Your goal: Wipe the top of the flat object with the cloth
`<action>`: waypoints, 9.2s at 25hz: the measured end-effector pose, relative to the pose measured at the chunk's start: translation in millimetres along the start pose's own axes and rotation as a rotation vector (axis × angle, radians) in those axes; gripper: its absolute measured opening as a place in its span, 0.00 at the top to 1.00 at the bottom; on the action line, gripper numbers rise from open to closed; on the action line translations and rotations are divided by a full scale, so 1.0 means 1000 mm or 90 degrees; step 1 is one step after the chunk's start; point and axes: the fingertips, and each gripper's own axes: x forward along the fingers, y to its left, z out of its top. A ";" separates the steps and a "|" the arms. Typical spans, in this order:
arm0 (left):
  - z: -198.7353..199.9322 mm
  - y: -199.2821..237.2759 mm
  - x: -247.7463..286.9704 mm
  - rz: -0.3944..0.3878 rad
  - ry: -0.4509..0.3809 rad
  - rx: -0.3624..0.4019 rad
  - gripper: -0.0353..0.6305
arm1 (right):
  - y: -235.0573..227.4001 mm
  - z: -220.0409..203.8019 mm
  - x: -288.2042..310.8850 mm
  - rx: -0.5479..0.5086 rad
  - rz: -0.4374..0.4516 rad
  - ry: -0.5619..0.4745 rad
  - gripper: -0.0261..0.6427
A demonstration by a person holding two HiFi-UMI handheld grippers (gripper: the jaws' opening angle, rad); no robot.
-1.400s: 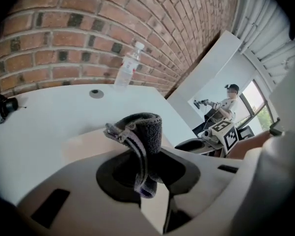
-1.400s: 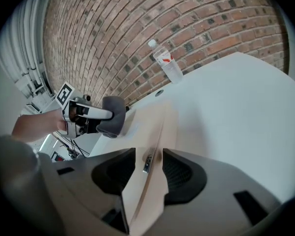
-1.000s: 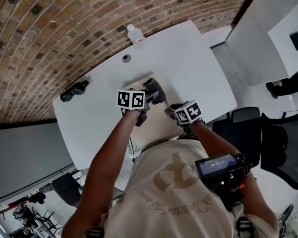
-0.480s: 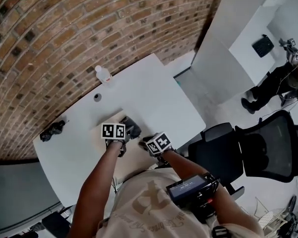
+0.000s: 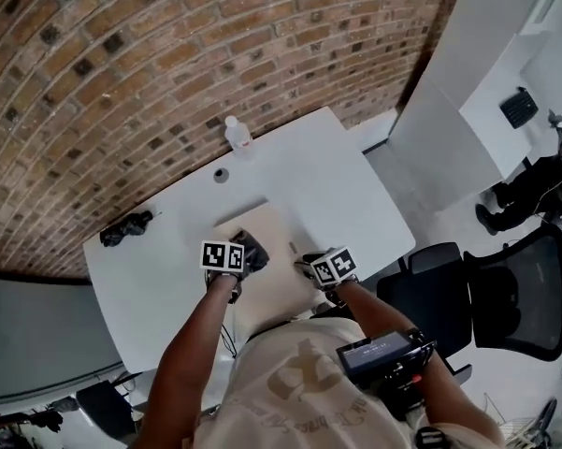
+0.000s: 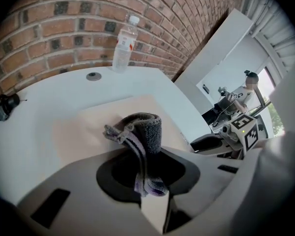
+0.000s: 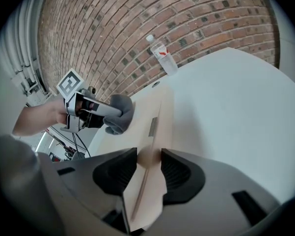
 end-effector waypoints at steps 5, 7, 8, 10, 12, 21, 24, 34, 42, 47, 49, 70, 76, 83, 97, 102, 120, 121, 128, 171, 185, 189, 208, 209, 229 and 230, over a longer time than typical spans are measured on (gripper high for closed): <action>-0.026 0.029 -0.029 0.013 -0.028 -0.036 0.79 | 0.002 0.003 -0.001 0.011 -0.013 -0.011 0.71; -0.037 0.042 -0.041 0.018 -0.039 -0.053 0.79 | 0.006 0.005 0.002 0.012 -0.022 -0.012 0.72; -0.043 0.048 -0.047 0.019 -0.045 -0.062 0.79 | 0.008 0.005 0.004 0.009 -0.026 -0.010 0.72; -0.053 0.056 -0.055 0.020 -0.059 -0.078 0.79 | 0.009 0.005 0.004 0.000 -0.035 -0.005 0.72; -0.060 0.062 -0.061 0.022 -0.076 -0.093 0.79 | 0.007 0.005 0.002 -0.012 -0.046 0.001 0.72; -0.094 0.077 -0.080 0.034 -0.130 -0.152 0.79 | 0.008 0.006 0.001 -0.037 -0.071 0.003 0.72; -0.105 0.088 -0.086 0.063 -0.130 -0.171 0.79 | 0.008 0.005 0.002 -0.047 -0.067 0.013 0.73; -0.082 0.053 -0.105 0.084 -0.191 -0.181 0.79 | 0.014 0.005 -0.001 -0.023 0.011 0.001 0.72; -0.044 -0.028 -0.064 0.011 -0.194 -0.129 0.79 | 0.022 -0.016 -0.016 -0.035 0.071 0.015 0.72; -0.022 -0.069 -0.032 -0.037 -0.176 -0.101 0.79 | 0.026 -0.033 -0.021 -0.054 0.091 0.044 0.72; -0.014 -0.083 -0.018 -0.051 -0.162 -0.085 0.79 | 0.025 -0.037 -0.021 -0.065 0.093 0.053 0.72; -0.025 -0.079 0.026 0.009 -0.034 -0.029 0.79 | 0.020 -0.048 -0.018 -0.116 0.132 0.068 0.72; -0.052 -0.044 -0.002 0.042 -0.051 -0.068 0.79 | 0.019 -0.045 -0.019 -0.124 0.132 0.070 0.72; -0.090 -0.007 -0.039 0.083 -0.075 -0.107 0.79 | 0.019 -0.045 -0.019 -0.117 0.122 0.063 0.72; -0.150 0.032 -0.085 0.158 -0.103 -0.175 0.79 | 0.019 -0.045 -0.022 -0.097 0.093 0.042 0.72; -0.169 0.046 -0.097 0.196 -0.095 -0.204 0.79 | 0.018 -0.045 -0.023 -0.087 0.083 0.042 0.72; -0.084 -0.117 -0.032 -0.082 -0.145 -0.068 0.79 | -0.004 0.033 -0.014 -0.043 0.089 -0.001 0.72; -0.080 -0.127 -0.024 -0.097 -0.139 -0.056 0.79 | -0.004 0.036 -0.011 -0.044 0.090 0.000 0.72; -0.070 -0.164 0.020 -0.148 -0.093 -0.008 0.79 | -0.002 0.044 0.005 -0.057 0.093 0.021 0.69; -0.204 0.028 -0.114 0.135 -0.214 -0.282 0.79 | -0.005 0.033 0.016 -0.111 0.084 0.057 0.71; -0.118 0.094 -0.132 0.092 -0.303 -0.211 0.79 | -0.005 0.033 0.011 -0.072 0.011 0.032 0.73; -0.094 0.117 -0.131 0.083 -0.294 -0.166 0.79 | -0.003 0.033 0.014 -0.033 0.013 0.025 0.73; 0.006 0.190 -0.065 0.158 -0.224 -0.033 0.79 | -0.004 0.033 0.014 0.029 -0.008 0.004 0.70; 0.009 0.189 -0.062 0.154 -0.218 -0.024 0.79 | -0.004 0.033 0.014 0.032 -0.009 0.003 0.70; -0.040 0.132 -0.054 0.005 -0.164 0.008 0.79 | -0.003 0.031 0.012 0.006 -0.025 -0.007 0.70; -0.045 0.128 -0.054 0.002 -0.158 0.009 0.79 | -0.003 0.031 0.012 0.007 -0.026 -0.010 0.70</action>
